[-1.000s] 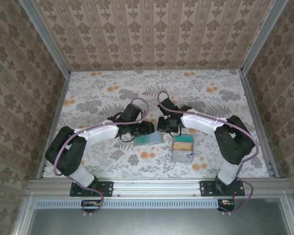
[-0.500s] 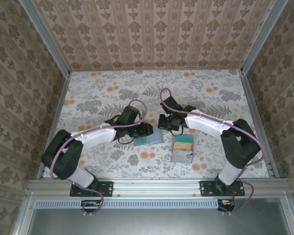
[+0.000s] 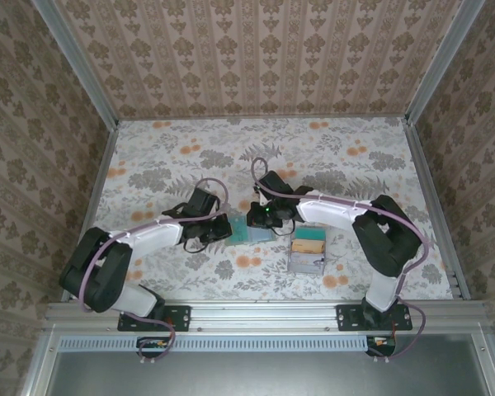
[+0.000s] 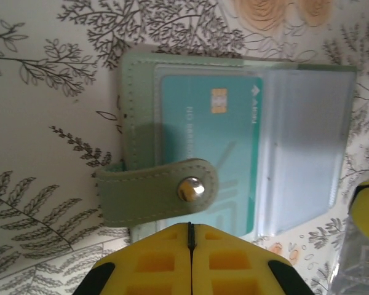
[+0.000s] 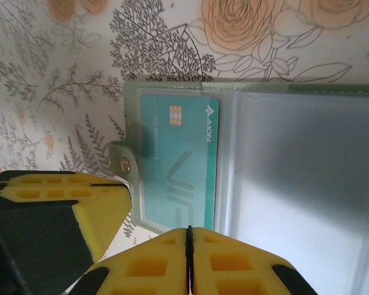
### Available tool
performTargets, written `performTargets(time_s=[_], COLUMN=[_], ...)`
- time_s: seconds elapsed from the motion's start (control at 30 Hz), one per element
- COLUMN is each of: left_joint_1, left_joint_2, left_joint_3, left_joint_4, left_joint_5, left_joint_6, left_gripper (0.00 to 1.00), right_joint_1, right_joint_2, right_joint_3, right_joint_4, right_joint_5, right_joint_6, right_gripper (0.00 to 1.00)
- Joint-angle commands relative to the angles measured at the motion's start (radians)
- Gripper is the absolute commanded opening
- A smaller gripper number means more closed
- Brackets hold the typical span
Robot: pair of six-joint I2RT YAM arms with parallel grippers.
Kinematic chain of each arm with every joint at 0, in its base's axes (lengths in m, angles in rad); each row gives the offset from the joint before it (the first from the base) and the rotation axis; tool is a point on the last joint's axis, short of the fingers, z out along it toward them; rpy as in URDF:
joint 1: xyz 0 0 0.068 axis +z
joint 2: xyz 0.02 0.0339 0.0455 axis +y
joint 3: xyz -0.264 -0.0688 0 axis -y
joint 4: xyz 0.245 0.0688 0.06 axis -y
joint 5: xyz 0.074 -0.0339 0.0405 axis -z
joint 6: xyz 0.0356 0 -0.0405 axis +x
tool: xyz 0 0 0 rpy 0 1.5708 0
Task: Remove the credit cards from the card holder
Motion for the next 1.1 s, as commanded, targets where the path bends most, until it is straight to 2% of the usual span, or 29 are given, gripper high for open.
performTargets(time_s=[0.0,0.63,1.0,1.07], left_joint_1=[0.010,0.013,0.001,0.000], left_joint_2=[0.034,0.063,0.084,0.084], left_joint_3=[0.002,-0.021,-0.008,-0.007], left_joint_4=[-0.016,0.008,0.014,0.009], left_joint_5=[-0.017,-0.001,0.009,0.009], left_joint_6=[0.028,0.023,0.020,0.020], left_gripper=[0.05,0.04,0.03,0.02], right_joint_1=[0.003,0.007,0.007,0.007], right_joint_2=[0.039,0.143,0.163,0.162], right_joint_3=[0.017,0.043,0.034,0.033], right_joint_4=[0.039,-0.002,0.063,0.061], right_joint_5=[-0.079,-0.096,-0.151,-0.147], right_joint_6=[0.025,0.050,0.080,0.081], right_gripper=[0.12,0.19,0.19,0.13])
